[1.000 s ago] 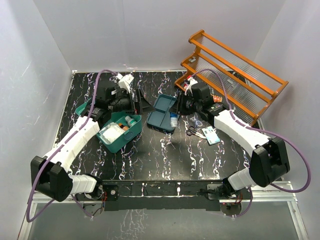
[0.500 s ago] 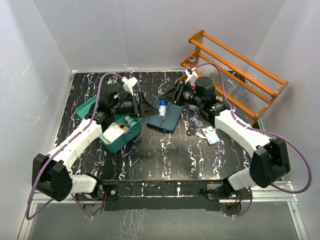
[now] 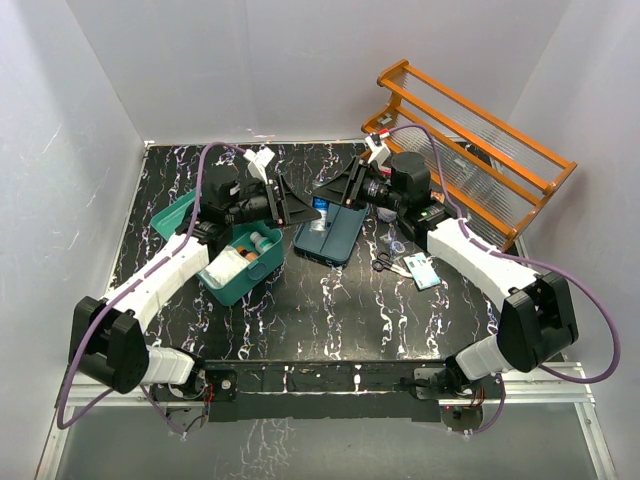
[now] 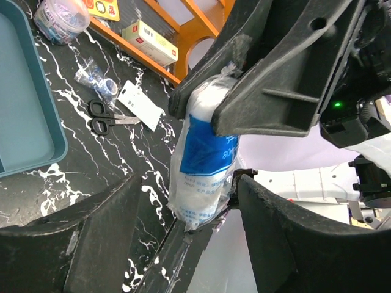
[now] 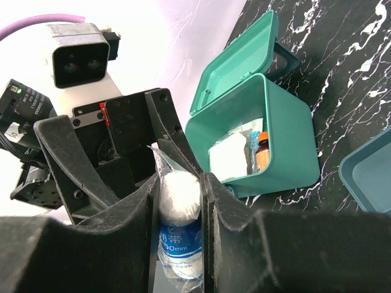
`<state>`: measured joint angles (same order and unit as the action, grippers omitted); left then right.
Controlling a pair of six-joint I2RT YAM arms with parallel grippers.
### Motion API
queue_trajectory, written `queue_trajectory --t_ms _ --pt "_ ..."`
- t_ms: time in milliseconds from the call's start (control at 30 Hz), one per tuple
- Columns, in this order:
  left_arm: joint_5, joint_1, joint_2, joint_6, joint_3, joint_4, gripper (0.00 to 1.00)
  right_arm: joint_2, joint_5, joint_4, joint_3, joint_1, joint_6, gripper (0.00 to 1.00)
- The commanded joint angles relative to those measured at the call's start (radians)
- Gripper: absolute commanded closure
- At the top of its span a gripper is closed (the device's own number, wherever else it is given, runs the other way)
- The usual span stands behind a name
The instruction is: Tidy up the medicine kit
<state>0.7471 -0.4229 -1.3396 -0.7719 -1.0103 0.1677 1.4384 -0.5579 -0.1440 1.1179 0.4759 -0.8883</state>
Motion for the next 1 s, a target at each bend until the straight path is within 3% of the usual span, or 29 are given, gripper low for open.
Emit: queue_trajectory --t_ms 0,367,500,567,700,833,967 --pt "0.012 -0.004 0.003 -0.041 0.012 0.096 0.39 0.006 -0.042 -0.085 0.016 0.005 -0.011 0.82" --pt "0.061 -0.014 -0.021 -0.07 0.027 0.176 0.53 0.022 -0.053 -0.129 0.007 0.02 -0.041 0.81" --pt "0.068 -0.014 -0.017 -0.056 0.044 0.198 0.7 0.024 -0.052 -0.133 0.006 0.021 -0.044 0.79" --pt "0.064 -0.014 -0.007 -0.031 0.054 0.203 0.79 0.019 -0.039 -0.126 0.006 0.021 -0.042 0.74" --pt "0.02 -0.014 0.03 0.061 0.06 0.173 0.84 0.008 -0.004 -0.074 0.016 0.021 -0.016 0.57" --pt "-0.044 -0.015 0.044 0.182 0.02 0.029 0.87 -0.021 0.069 0.003 0.027 0.02 0.03 0.42" --pt "-0.128 -0.013 0.06 0.339 -0.055 -0.16 0.87 -0.048 0.181 0.111 0.057 0.017 0.103 0.37"
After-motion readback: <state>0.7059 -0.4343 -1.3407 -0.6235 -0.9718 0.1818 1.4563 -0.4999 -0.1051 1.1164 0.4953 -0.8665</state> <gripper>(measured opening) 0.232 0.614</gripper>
